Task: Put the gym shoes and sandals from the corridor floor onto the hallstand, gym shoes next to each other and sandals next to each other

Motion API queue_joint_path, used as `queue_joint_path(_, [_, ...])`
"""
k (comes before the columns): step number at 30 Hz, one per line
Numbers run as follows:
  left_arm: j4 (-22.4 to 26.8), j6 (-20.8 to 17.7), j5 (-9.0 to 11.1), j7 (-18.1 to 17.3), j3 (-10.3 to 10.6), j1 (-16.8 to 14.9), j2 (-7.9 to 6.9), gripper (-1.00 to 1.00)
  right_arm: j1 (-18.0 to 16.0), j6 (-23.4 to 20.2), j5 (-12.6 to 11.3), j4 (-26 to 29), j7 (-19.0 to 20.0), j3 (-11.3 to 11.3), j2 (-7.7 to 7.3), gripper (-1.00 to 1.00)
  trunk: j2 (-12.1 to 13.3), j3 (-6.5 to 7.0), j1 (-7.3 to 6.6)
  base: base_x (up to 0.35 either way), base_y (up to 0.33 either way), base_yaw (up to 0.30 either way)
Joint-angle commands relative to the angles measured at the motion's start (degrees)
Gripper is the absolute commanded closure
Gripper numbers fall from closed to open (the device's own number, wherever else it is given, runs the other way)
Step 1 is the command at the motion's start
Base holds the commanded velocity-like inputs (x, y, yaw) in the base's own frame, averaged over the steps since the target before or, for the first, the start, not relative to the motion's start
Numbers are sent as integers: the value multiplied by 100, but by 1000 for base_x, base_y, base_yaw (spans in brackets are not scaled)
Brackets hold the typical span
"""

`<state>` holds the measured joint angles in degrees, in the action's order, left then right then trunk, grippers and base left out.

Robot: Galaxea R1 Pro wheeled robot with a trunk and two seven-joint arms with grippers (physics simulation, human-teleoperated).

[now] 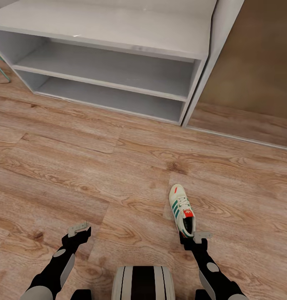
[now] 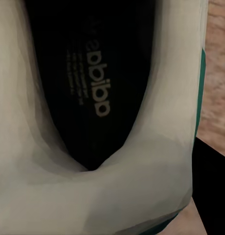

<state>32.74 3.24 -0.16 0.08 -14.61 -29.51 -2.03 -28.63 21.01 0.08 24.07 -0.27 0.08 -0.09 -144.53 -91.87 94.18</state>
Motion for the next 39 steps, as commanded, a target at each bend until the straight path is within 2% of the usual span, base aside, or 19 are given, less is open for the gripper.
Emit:
queue_joint_path(1, [-5, 19, -2, 1, -7, -2, 1, -100, -2, 18, -8, -6, 1, 1, 0, 100, -1, -2, -1, 0, 0, 0])
queue_joint_path(2, [-5, 19, -2, 1, -7, -2, 1, -100, -2, 18, -8, -4, 1, 1, -2, 100, -1, -2, -1, 0, 0, 0])
queue_joint_path(3, [-13, 20, -2, 1, -7, 1, -58, -100, -2, 18, -7, -3, 1, 1, 0, 100, 0, 20, -3, 0, 0, 0])
queue_joint_path(14, [9, 29, -2, 1, -22, 24, -80, -100, -2, 18, -4, -5, 1, 1, 0, 100, 15, 263, -32, 0, 0, 0])
queue_joint_path(25, [5, 31, -8, 0, -14, 25, -162, -100, -2, 18, 6, 11, -10, 9, 8, 100, 30, 507, -60, 0, 0, 0])
queue_joint_path(31, [-4, 29, -3, -4, -16, 29, -324, -100, -2, -19, 12, 52, -4, 10, 7, 100, 38, 640, -76, 0, 0, 0])
queue_joint_path(39, [-12, 25, 7, 0, -16, 32, -350, -100, -2, -52, 1, 24, -7, 11, 9, 100, 49, 817, -96, 0, 0, 0])
